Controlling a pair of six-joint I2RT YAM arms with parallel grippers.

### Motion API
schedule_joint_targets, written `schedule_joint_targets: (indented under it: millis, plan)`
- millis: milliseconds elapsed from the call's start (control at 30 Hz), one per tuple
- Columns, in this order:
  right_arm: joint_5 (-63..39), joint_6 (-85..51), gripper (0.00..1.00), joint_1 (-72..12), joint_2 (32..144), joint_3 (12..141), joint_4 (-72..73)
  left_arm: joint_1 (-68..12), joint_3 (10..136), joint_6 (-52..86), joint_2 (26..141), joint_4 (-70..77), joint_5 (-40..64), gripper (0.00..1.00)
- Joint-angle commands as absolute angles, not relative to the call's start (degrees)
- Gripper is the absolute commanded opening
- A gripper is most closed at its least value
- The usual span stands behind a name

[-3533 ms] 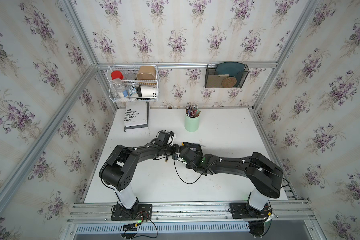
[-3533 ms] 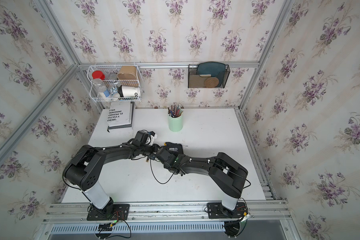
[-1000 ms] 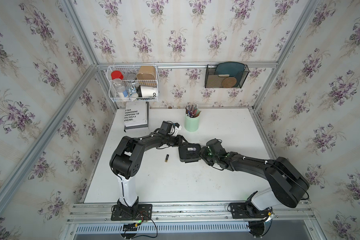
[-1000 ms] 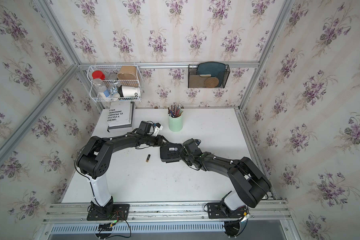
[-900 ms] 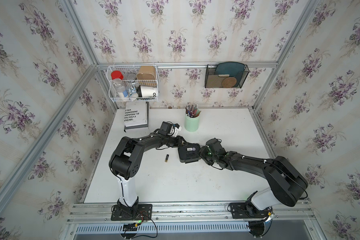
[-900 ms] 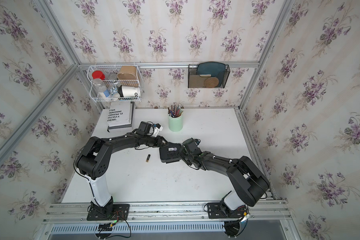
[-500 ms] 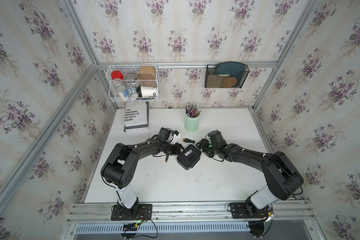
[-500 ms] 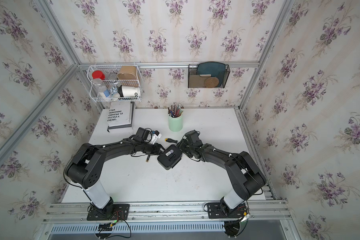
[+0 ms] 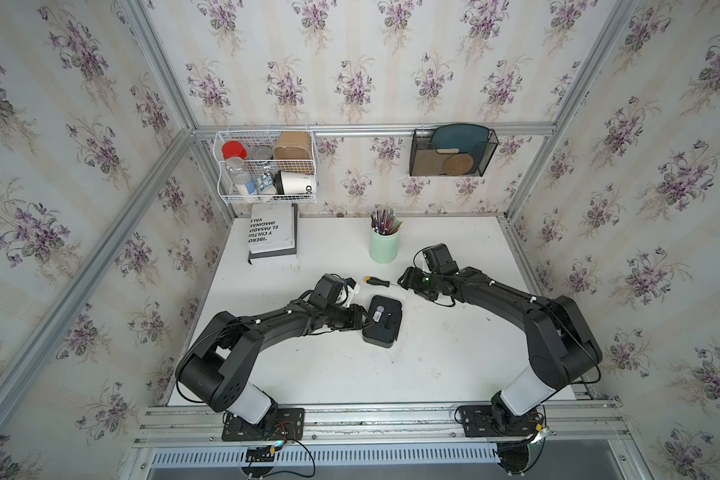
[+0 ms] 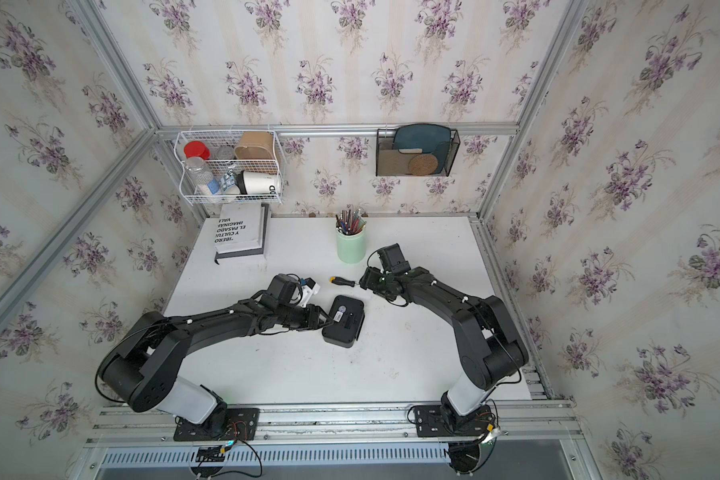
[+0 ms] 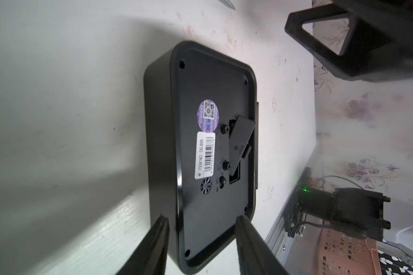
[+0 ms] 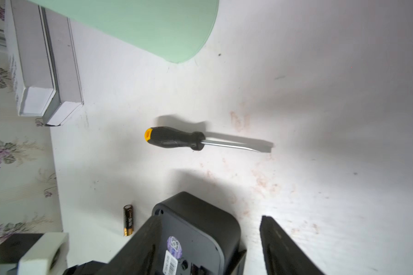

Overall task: Remove the battery from the alarm
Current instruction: Adjust the alarm at the center of the board, then adjust the cover on the alarm.

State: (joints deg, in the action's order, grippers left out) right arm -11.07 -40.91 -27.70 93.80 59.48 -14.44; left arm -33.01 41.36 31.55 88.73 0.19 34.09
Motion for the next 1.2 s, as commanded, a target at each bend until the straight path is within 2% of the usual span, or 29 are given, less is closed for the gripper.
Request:
schedule_joint_targets:
  millis: [0,100,267,400,467,533,800,1167]
  plan:
    - [-5.8,-36.0,0.71,-28.2,92.4,61.9,-22.9,-33.0,42.1,31.3,88.7,1.6,31.1,0.49]
    - [-1.8,-38.5,0.67,-30.3,90.1,62.3,-26.5,-32.2,41.9,31.1,89.5,3.9,29.5,0.47]
    - [6.4,-48.9,0.57,-42.0,87.4,63.3,-32.0,-30.5,40.1,30.5,89.0,12.2,31.2,0.44]
    - [12.2,-56.9,0.52,-48.6,89.6,65.1,-36.0,-30.3,40.3,29.3,89.3,14.7,31.0,0.43]
    - [12.4,-59.5,0.47,-50.5,90.2,65.2,-35.6,-30.2,40.5,28.2,89.5,14.0,30.2,0.43]
    - [13.0,-61.6,0.45,-52.5,92.0,66.7,-36.8,-30.0,40.4,27.2,89.3,13.8,29.8,0.43]
    - [14.1,-64.4,0.31,-54.4,96.3,68.8,-38.8,-29.8,39.5,25.8,89.6,14.4,29.5,0.42]
    - [14.9,-64.9,0.30,-54.3,98.2,68.3,-38.2,-29.5,40.9,25.8,92.6,14.7,31.8,0.40]
